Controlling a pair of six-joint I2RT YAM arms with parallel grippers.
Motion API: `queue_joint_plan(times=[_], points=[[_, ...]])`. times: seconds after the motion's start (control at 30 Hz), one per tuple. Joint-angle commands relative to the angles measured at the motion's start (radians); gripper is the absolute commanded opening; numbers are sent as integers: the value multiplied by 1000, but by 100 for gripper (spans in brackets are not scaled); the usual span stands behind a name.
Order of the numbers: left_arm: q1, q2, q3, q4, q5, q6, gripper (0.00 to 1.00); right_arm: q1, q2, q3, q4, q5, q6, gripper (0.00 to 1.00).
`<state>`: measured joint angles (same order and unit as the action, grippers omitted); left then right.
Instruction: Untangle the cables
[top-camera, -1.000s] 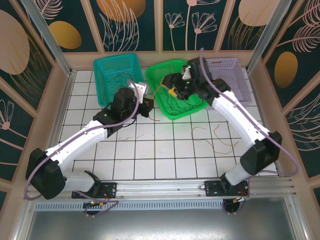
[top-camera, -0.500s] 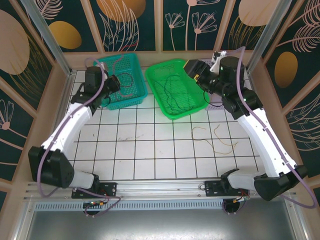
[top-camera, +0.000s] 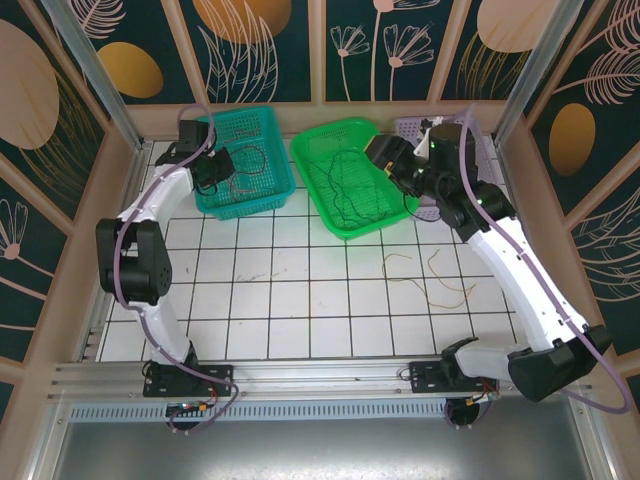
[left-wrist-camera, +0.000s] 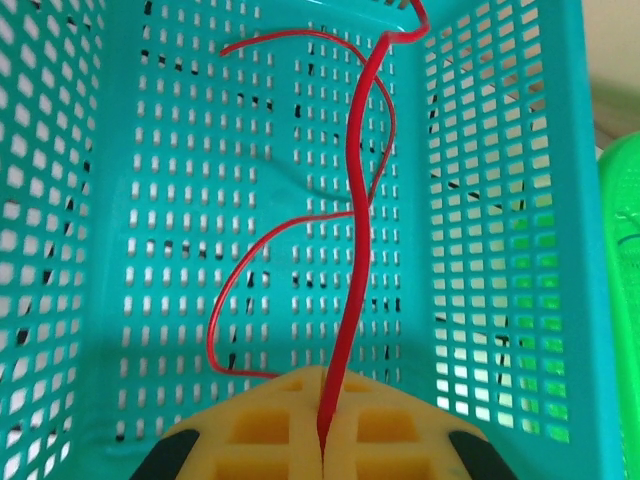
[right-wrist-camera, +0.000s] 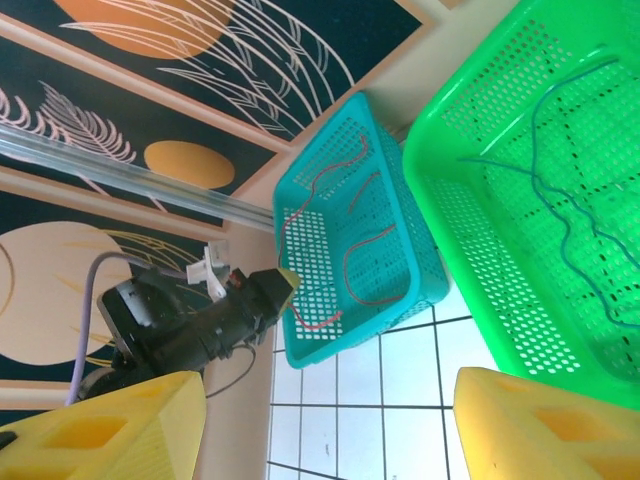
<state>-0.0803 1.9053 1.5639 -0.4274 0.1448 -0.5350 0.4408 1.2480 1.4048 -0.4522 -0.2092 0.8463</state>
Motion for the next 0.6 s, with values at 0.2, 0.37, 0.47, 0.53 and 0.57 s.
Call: queue_joint_plan(times=[0.2,0.37,0.47,0.53,0.57], points=[[4,84,55,65,-40,18,29,-58,-74,-98,-124,142,79,62],[4,53,60,71,-34,13,57,-197,-121,-253,-251,187,157,58],[2,9,65,72,-25,-1,63,-295,-132,-361,-273,176,146,57],[1,-30,55,97,-8,-16,65,-328,-125,-426,-262,175,114,57],[1,-44,54,105,1,-24,66,-332,-120,-450,-257,188,94,57]])
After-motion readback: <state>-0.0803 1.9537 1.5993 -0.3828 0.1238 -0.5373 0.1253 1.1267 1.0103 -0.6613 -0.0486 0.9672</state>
